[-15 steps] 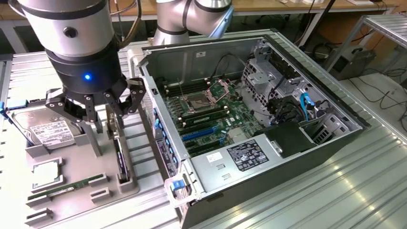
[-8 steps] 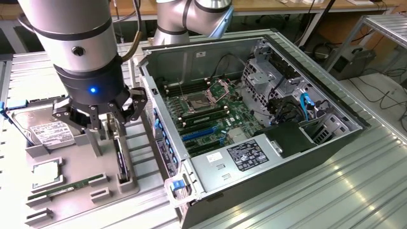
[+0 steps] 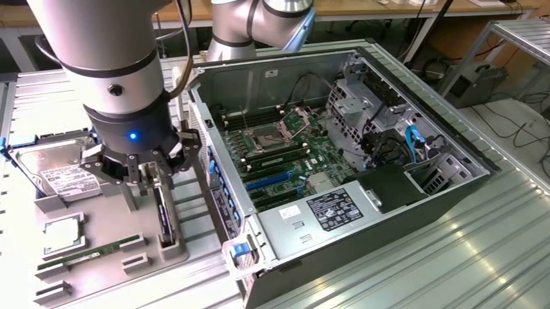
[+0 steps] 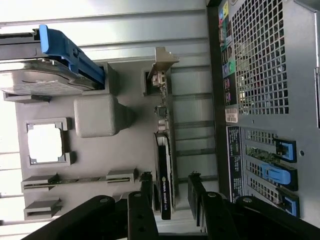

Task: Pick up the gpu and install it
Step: 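Pick up the gpu and move the gpu toward the slot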

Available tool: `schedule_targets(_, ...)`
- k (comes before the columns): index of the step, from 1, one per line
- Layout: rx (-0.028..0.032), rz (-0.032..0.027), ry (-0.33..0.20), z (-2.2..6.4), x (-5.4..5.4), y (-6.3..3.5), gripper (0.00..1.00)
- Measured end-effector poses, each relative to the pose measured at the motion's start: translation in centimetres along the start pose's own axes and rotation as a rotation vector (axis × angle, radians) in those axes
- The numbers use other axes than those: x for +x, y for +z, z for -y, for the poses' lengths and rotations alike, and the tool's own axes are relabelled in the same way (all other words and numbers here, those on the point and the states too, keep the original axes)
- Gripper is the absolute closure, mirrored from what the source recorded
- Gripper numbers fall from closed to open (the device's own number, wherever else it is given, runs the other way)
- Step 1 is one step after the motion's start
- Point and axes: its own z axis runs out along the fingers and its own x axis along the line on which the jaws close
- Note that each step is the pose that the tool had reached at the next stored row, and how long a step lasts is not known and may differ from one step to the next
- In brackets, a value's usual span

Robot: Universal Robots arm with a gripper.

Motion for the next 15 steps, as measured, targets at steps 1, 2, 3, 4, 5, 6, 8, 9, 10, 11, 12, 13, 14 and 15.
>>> schedule_targets(1,0.0000,0.0000,0.000,0.01,0.0,0.18,0.58)
schedule_targets(2,-0.0001,0.0001,0.000,0.02,0.0,0.45,0.58)
schedule_targets(3,-0.0001,0.0001,0.000,0.02,0.0,0.62,0.58)
schedule_targets(4,-0.0001,0.0001,0.000,0.03,0.0,0.92,0.58)
schedule_targets(5,-0.0001,0.0001,0.000,0.04,0.0,1.14,0.58)
schedule_targets(6,-0.0001,0.0001,0.000,0.05,0.0,1.32,0.58)
schedule_targets(8,0.0000,0.0001,0.000,0.06,0.0,1.72,0.58)
schedule_targets(9,0.0000,0.0000,0.000,0.04,0.0,2.03,0.58)
schedule_targets(10,-0.0001,0.0001,0.000,0.01,0.0,2.32,0.58)
schedule_targets(11,0.0000,0.0000,0.000,-0.07,0.1,2.58,0.58)
schedule_targets(12,0.0000,0.0001,0.000,-0.13,0.1,2.78,0.58)
schedule_targets(13,0.0000,0.0000,0.000,-0.24,0.1,3.05,0.58)
schedule_targets(14,-0.0001,0.0001,0.000,-0.34,0.1,3.33,0.58)
schedule_targets(15,0.0000,0.0001,0.000,-0.41,0.1,3.52,0.58)
